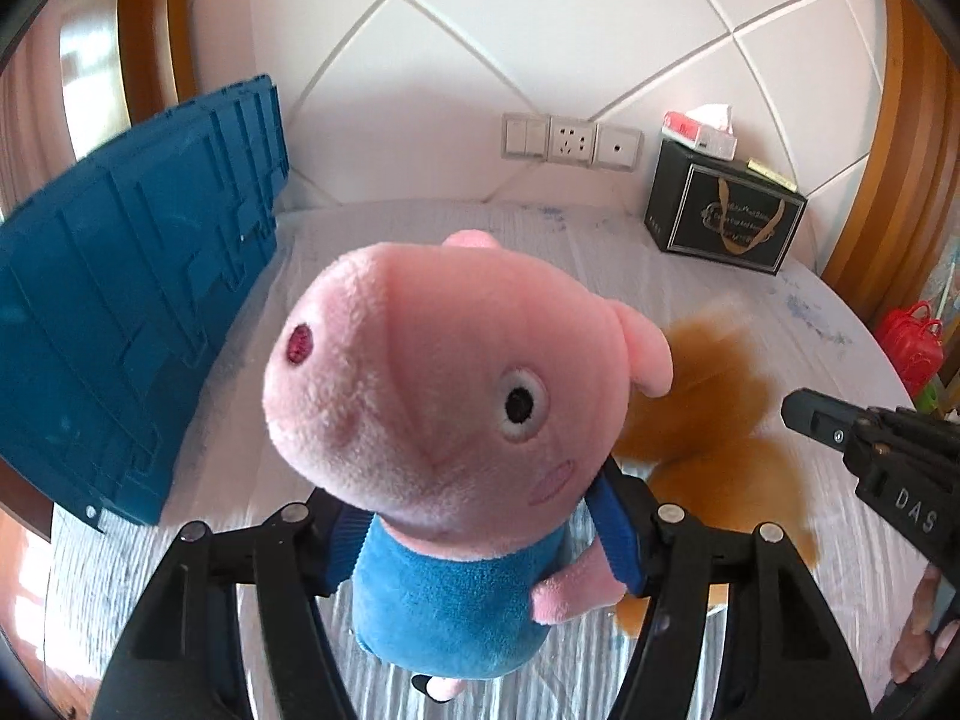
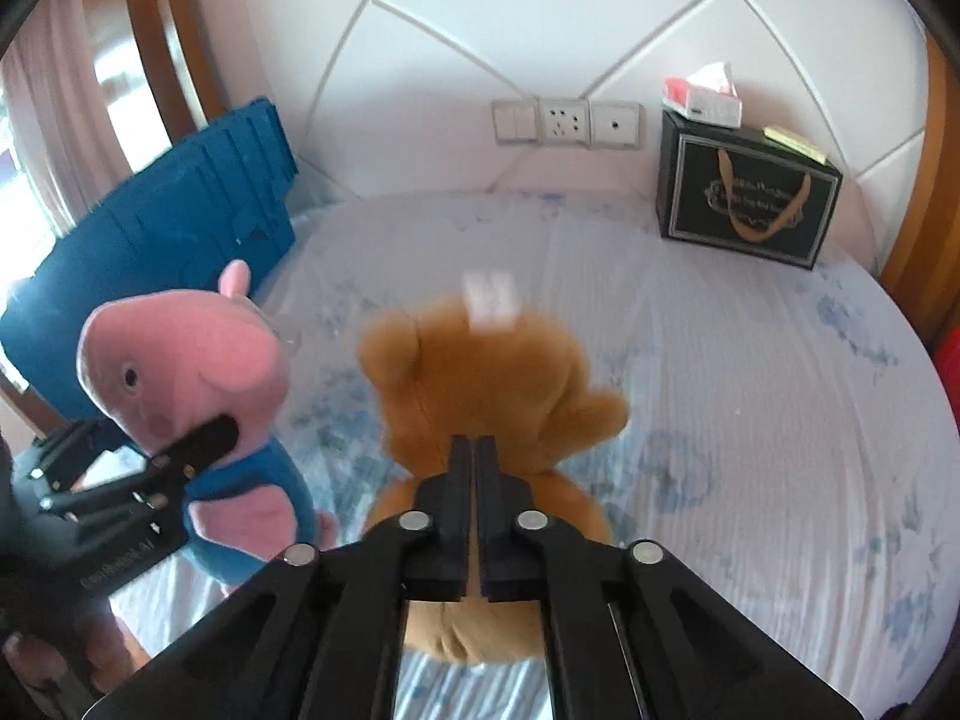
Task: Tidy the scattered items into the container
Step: 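Carry the pig plush and teddy bear over the blue crate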
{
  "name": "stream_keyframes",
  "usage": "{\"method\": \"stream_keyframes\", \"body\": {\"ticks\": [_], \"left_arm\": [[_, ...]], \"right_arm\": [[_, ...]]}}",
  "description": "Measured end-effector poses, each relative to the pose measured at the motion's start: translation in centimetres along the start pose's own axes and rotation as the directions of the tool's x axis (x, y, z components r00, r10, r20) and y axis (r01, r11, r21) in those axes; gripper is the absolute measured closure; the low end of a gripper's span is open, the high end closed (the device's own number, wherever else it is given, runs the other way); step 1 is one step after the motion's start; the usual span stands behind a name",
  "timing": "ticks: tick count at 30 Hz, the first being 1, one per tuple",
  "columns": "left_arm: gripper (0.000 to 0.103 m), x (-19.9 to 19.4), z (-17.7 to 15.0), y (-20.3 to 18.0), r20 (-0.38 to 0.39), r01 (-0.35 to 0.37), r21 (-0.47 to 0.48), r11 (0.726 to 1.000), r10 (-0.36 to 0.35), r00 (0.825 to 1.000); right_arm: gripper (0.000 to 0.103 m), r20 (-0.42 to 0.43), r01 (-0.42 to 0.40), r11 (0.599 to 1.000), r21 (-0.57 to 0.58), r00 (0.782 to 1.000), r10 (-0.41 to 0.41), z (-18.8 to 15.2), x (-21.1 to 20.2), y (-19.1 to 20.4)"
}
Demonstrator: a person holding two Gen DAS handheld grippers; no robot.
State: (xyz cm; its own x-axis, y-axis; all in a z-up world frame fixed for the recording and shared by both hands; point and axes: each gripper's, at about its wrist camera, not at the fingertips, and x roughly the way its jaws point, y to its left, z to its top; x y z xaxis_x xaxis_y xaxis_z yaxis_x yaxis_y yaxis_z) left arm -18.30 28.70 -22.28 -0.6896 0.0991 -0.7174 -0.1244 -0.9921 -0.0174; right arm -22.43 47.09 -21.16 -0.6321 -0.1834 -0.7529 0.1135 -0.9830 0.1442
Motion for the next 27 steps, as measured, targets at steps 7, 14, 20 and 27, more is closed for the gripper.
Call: {"method": "stream_keyframes", "body": {"ticks": [7, 14, 20, 27], "left_arm": [[0.039, 1.2, -1.6, 1.1, -0.098, 0.009, -0.011, 1.0, -0.01, 0.995], [0.039, 4.5, -3.1, 1.5, -0.171, 0.008, -0.021, 1.0, -0.012, 0.985], [0.039, 8.1, -2.7, 1.2, -0.199, -0.055, -0.038, 0.998, 0.046, 0.979], [0.039, 11.5, -2.3, 0.6, -0.207, -0.139, -0.077, 0.987, 0.12, 0.971]], "right_arm": [[0.054, -0.117, 0.034, 0.999, 0.04, 0.993, -0.029, -0.6, 2.0, -0.5], [0.04, -0.182, 0.092, 0.995, -0.044, 0.978, -0.099, -1.1, 5.4, -0.2], [0.023, -0.218, 0.101, 0.977, -0.187, 0.966, -0.142, 0.3, 9.7, 0.6], [0.014, -0.318, 0.041, 0.969, -0.242, 0.941, -0.12, 0.3, 16.1, 0.1]]}}
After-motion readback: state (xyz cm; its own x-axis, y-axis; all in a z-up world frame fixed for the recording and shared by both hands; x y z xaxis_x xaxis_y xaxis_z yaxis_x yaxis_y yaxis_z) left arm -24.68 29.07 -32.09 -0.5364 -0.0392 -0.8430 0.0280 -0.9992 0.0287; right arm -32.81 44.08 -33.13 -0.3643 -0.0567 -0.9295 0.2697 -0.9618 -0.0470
